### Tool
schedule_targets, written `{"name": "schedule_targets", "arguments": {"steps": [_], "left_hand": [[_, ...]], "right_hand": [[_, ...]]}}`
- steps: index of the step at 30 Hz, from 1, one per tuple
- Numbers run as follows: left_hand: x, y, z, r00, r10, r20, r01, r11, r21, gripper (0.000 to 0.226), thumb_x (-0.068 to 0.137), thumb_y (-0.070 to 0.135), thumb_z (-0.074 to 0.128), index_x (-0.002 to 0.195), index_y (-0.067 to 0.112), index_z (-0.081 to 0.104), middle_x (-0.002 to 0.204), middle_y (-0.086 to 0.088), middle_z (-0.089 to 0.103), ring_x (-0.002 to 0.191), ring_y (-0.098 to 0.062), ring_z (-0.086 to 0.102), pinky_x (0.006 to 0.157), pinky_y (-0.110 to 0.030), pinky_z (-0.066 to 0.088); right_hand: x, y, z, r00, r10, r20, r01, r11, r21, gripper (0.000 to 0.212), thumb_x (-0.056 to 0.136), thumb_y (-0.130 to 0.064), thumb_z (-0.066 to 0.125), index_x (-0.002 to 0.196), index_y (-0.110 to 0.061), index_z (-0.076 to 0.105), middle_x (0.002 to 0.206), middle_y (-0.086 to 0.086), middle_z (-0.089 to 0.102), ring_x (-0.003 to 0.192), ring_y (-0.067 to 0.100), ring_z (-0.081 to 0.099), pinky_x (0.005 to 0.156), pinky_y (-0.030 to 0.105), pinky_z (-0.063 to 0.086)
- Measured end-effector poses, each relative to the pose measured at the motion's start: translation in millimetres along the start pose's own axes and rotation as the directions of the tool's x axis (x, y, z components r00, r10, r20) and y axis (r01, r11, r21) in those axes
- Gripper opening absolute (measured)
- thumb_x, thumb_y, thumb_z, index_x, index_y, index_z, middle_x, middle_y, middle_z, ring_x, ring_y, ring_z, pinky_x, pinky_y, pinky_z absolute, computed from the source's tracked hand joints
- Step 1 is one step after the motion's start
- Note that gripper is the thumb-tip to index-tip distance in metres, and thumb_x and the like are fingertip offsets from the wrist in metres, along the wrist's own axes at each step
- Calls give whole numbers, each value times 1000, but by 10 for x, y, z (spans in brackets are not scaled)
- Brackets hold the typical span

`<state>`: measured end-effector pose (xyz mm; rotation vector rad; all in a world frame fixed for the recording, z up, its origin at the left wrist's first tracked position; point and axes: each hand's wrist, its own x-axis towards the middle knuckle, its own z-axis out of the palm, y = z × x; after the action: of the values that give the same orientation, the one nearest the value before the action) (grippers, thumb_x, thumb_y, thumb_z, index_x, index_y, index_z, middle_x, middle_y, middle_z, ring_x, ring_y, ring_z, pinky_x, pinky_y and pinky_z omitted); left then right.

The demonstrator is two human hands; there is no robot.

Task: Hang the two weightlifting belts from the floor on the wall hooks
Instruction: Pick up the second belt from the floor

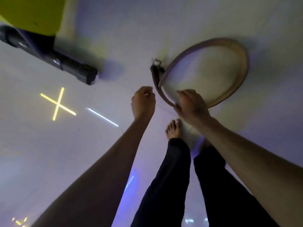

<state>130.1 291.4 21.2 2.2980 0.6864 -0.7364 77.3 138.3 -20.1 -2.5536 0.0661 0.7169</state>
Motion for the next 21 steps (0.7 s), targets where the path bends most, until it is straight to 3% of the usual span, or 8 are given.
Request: {"name": "schedule_targets", "arguments": {"steps": [5, 10, 12, 14, 16, 18, 21], "left_hand": [[634, -825, 553, 993, -118, -14, 116, 988, -99, 29, 96, 17, 57, 120, 20, 74, 118, 0, 77, 112, -21, 70, 103, -42, 55], [722, -1037, 556, 998, -25, 50, 29, 996, -82, 31, 98, 18, 56, 126, 17, 71, 121, -3, 75, 113, -21, 70, 104, -41, 55], [704, -975, 423, 995, -27, 100, 36, 995, -92, 31, 97, 24, 57, 123, 16, 71, 118, -5, 75, 111, -24, 70, 102, -42, 56], [596, -796, 267, 982, -49, 182, 74, 988, -136, 28, 90, 36, 56, 104, 15, 70, 101, -5, 68, 99, -27, 68, 92, -42, 54], [382, -462, 93, 963, -70, 258, 124, 973, -197, 25, 94, 41, 54, 90, 17, 57, 95, -8, 54, 90, -21, 59, 85, -39, 46], [167, -69, -57, 950, -74, 302, 169, 938, -302, 32, 105, 40, 48, 81, 18, 52, 101, -8, 55, 93, -18, 60, 91, -37, 48], [-215, 587, -281, 953, -72, 294, 183, 910, -373, 36, 107, 44, 42, 84, 20, 54, 102, -3, 57, 100, -18, 59, 104, -38, 48]], "right_hand": [[679, 16, 1056, 999, 24, 31, -25, 999, 30, 42, 88, -32, 66, 119, -5, 57, 113, 17, 65, 108, 35, 59, 89, 40, 46], [795, 137, 1355, 999, -14, -31, 14, 1000, -18, 17, 90, -16, 56, 105, -9, 58, 94, 17, 67, 88, 40, 64, 71, 39, 47], [723, 149, 1149, 998, 0, -63, 2, 1000, 24, 14, 88, -16, 54, 98, -9, 60, 87, 18, 67, 83, 43, 62, 67, 40, 45], [553, 127, 769, 996, 30, -83, -24, 997, 69, 13, 89, -22, 54, 97, -15, 60, 88, 13, 69, 86, 41, 64, 70, 39, 47], [313, 87, 306, 997, 24, -67, -17, 994, 108, 15, 90, -26, 56, 101, -18, 61, 94, 9, 73, 90, 36, 67, 74, 35, 49], [1, 10, -191, 1000, -14, -22, 17, 988, 153, 15, 91, -25, 60, 104, -18, 61, 98, 7, 75, 92, 34, 68, 75, 34, 50], [-449, -11, -978, 1000, -12, -1, 12, 958, 286, 18, 89, -19, 62, 106, -15, 60, 100, 6, 77, 93, 35, 69, 76, 41, 55]]}}
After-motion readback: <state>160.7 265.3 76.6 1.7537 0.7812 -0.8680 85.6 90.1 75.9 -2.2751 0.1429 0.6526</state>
